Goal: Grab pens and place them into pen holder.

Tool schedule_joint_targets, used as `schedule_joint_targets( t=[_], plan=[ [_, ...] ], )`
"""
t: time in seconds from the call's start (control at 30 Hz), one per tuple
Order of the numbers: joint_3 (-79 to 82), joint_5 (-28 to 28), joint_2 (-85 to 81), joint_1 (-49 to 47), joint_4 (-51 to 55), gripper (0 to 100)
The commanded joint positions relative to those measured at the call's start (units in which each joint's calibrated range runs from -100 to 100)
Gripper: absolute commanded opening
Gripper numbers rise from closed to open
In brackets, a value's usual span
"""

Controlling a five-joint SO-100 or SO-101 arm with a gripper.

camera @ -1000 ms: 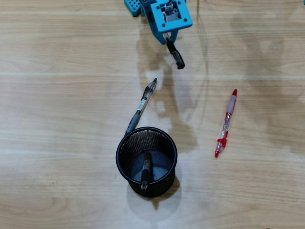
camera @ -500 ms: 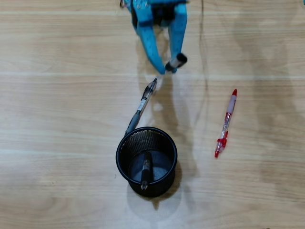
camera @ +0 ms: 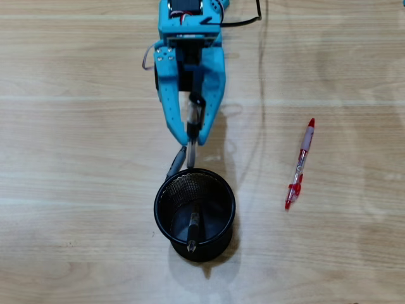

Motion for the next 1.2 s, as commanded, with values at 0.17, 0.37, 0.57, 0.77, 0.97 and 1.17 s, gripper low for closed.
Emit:
schedule_joint_targets(
  t=[0.17,0.37,0.57,0.77,0.97,1.17],
  plan=[
    [-7.4,-1.5,11.1,0.2,-2.3,2],
    [-7.6,-1.6,13.5,0.2,-2.3,2],
    [-7.6,-1.6,13.3,0.1,-2.3,13],
    [-10.8,-1.2,12.1,-0.3,-2.4,18],
    [-6.2,-1.1,2.9,-0.5,-1.8,18],
    [8.7,1.2,-12.2,0.1,-1.8,8]
  ],
)
